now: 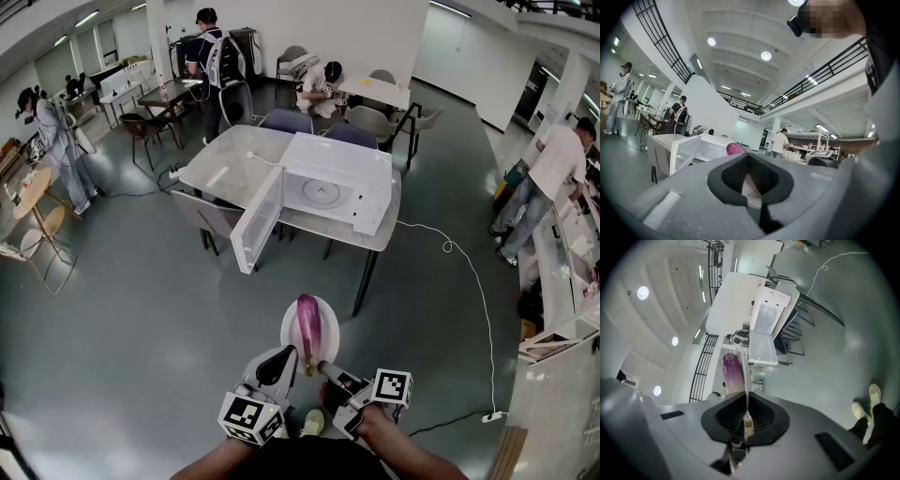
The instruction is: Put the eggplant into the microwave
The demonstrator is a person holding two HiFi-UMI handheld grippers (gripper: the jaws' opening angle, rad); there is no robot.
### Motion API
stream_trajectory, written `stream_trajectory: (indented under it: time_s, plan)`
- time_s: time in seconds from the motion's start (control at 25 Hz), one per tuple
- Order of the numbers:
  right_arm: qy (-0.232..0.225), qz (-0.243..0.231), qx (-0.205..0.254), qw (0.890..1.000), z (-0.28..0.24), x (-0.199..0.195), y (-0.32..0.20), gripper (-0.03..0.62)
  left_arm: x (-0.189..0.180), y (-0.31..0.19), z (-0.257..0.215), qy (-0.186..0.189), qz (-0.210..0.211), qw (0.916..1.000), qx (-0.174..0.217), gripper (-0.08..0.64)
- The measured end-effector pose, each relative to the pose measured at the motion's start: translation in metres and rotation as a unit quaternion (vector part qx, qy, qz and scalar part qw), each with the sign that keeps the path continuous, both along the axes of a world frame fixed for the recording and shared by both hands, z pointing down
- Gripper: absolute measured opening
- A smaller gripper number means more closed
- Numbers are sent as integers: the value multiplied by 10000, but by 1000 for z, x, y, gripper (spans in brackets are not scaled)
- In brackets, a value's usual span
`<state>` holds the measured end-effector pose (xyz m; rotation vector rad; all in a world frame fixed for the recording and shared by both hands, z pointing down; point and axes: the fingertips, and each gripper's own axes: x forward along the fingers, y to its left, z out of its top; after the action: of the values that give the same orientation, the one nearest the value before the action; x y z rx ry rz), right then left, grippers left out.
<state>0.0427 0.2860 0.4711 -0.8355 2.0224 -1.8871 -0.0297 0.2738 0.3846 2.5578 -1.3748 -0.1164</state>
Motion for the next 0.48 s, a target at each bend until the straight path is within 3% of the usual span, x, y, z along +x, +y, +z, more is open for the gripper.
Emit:
stream_trajectory:
  time_s: [0.48]
  plan:
    - [-28, -79, -42, 10000, 4, 7, -1, 18, 10, -3, 2, -6, -15, 10000, -43, 8]
